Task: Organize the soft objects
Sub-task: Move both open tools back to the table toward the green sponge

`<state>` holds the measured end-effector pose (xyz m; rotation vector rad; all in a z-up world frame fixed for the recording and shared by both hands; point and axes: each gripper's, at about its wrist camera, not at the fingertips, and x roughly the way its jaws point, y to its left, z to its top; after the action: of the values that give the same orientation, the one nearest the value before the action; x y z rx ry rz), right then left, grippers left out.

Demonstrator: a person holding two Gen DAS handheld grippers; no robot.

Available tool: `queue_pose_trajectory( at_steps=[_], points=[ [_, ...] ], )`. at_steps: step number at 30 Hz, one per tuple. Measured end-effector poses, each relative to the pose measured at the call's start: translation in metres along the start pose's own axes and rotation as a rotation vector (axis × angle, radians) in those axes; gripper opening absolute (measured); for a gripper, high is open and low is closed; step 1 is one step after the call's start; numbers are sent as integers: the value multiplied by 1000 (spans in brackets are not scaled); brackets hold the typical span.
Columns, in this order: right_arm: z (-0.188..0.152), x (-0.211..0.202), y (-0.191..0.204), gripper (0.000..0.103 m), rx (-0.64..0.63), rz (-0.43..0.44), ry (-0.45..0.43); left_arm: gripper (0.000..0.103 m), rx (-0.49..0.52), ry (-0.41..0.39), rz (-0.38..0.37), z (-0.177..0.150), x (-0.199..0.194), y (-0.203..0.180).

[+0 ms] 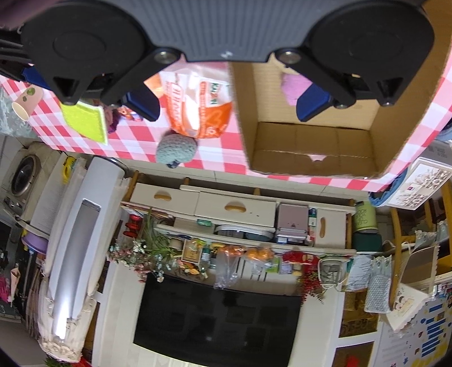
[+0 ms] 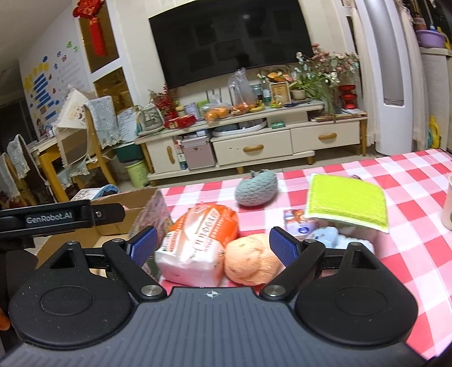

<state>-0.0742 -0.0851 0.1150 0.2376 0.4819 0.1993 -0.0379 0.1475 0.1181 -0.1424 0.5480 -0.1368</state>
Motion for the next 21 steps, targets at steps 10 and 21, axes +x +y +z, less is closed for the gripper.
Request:
queue_pose_trajectory(
  at_steps=[10, 21],
  points=[
    [-6, -9, -25, 103, 63, -55, -12, 102, 46, 14, -34, -5, 6, -27],
    [-13, -19, -46, 103, 109, -121, -41, 102, 101, 30, -81, -12, 15, -61]
  ],
)
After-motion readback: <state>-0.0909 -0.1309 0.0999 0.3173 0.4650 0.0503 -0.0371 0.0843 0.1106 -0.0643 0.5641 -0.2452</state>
